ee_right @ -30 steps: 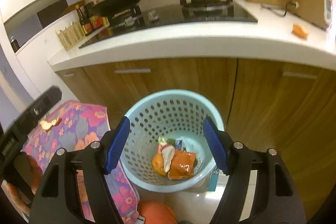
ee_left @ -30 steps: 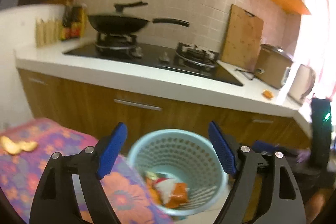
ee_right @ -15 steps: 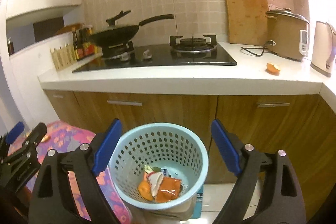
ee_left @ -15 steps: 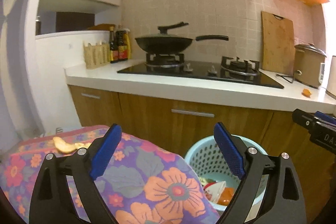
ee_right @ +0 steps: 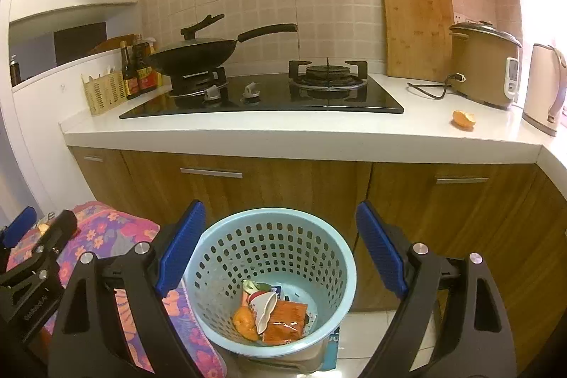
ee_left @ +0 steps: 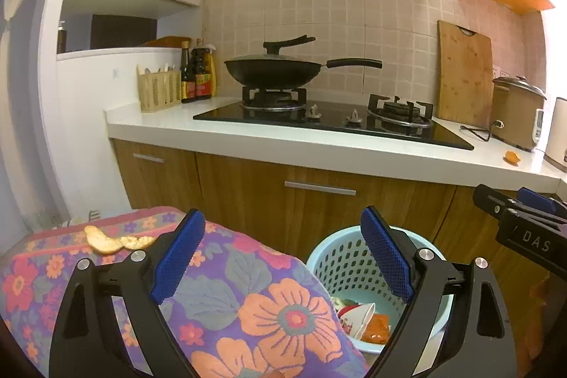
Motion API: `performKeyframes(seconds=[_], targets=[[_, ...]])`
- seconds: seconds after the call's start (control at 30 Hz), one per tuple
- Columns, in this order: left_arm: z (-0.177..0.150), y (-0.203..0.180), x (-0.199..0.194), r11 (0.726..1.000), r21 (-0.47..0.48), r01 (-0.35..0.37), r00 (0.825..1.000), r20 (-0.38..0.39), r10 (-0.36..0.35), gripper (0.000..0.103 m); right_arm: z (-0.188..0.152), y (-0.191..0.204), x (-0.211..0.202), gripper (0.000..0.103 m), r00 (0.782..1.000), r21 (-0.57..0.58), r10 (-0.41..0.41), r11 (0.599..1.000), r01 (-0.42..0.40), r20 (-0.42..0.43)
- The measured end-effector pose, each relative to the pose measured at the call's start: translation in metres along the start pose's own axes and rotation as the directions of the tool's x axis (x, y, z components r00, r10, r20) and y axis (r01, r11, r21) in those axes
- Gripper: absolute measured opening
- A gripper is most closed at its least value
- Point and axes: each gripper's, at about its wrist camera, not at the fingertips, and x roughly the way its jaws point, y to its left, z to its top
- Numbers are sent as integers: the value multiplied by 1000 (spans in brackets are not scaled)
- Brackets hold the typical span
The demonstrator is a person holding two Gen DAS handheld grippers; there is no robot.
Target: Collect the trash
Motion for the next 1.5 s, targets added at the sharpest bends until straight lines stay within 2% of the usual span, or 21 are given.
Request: performKeyframes(seconds=[0.6, 1.5], targets=[[-1, 6, 2, 1000, -23, -16, 1000, -14, 16, 87, 2, 8, -3, 83, 1000, -14, 9, 1000, -9, 16], [0, 9, 1, 999, -28, -28, 1000, -14, 27, 87, -3, 7, 3, 83, 1000, -17, -4, 1000, 4, -10]])
